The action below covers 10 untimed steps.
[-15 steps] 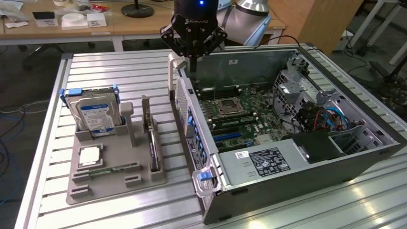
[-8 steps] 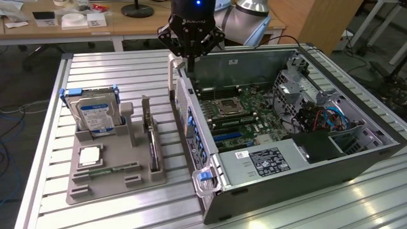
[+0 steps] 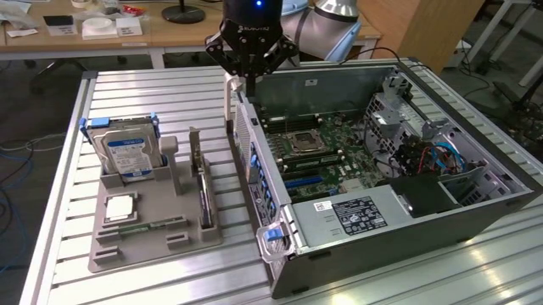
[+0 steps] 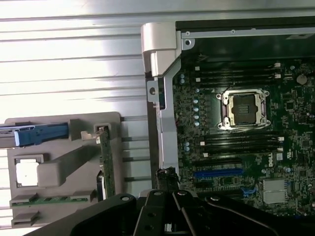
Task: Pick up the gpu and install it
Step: 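Reach for the gpu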
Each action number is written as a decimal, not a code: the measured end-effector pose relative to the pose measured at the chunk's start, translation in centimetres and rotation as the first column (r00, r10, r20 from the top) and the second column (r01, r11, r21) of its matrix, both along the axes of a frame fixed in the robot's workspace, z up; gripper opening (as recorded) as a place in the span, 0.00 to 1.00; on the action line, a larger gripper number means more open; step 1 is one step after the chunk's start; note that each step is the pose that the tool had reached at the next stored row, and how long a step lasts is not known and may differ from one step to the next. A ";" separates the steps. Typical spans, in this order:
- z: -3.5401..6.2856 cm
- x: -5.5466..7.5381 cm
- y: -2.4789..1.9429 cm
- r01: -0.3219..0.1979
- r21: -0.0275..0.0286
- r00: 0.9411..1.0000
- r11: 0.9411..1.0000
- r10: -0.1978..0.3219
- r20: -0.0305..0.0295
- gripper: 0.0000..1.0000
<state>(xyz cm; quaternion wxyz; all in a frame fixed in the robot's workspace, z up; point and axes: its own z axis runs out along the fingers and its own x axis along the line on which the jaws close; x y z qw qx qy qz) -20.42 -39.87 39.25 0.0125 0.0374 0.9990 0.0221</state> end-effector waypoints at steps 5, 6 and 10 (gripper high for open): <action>-0.01 -0.4 0.00 0.000 0.000 1.000 1.000 0.000 0.000 0.11; -0.01 -0.5 0.00 0.000 0.000 1.000 1.000 0.000 0.000 0.11; 0.00 -0.9 0.01 0.000 0.000 1.000 1.000 0.000 0.000 0.11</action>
